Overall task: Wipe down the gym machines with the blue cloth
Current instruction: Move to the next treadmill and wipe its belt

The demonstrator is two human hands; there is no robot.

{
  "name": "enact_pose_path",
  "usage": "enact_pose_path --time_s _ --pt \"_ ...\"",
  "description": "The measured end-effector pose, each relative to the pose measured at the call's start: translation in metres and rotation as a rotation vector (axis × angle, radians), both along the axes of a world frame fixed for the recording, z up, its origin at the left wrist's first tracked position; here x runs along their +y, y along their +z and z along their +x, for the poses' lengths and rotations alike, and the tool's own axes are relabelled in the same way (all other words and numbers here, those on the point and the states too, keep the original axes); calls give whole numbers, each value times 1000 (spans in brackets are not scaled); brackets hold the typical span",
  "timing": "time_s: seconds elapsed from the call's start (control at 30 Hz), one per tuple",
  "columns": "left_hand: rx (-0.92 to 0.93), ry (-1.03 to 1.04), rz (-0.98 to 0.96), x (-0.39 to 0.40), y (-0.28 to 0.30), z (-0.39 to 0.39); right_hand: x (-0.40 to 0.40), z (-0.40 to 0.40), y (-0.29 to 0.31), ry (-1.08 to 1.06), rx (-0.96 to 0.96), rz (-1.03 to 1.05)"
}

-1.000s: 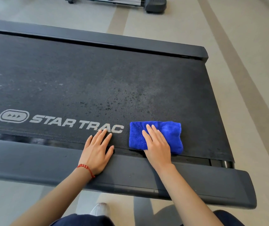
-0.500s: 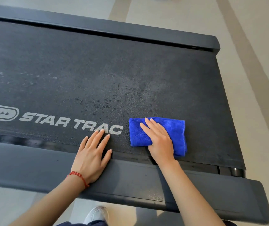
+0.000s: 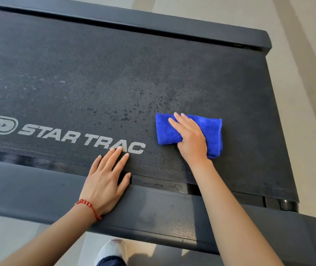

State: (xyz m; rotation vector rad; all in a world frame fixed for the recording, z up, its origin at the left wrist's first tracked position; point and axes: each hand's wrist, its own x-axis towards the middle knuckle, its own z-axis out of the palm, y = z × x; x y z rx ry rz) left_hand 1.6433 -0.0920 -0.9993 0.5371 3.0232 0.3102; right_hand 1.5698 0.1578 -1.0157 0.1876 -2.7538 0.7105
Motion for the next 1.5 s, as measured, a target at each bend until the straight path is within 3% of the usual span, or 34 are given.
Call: enact_pose_path --time_s 0.6,1.5 --pt "-7 -8 24 -1 1 -1 19 -122 20 -142 -137 -49" --pt "41 33 18 0 1 0 -49 51 5 36 -58 -80"
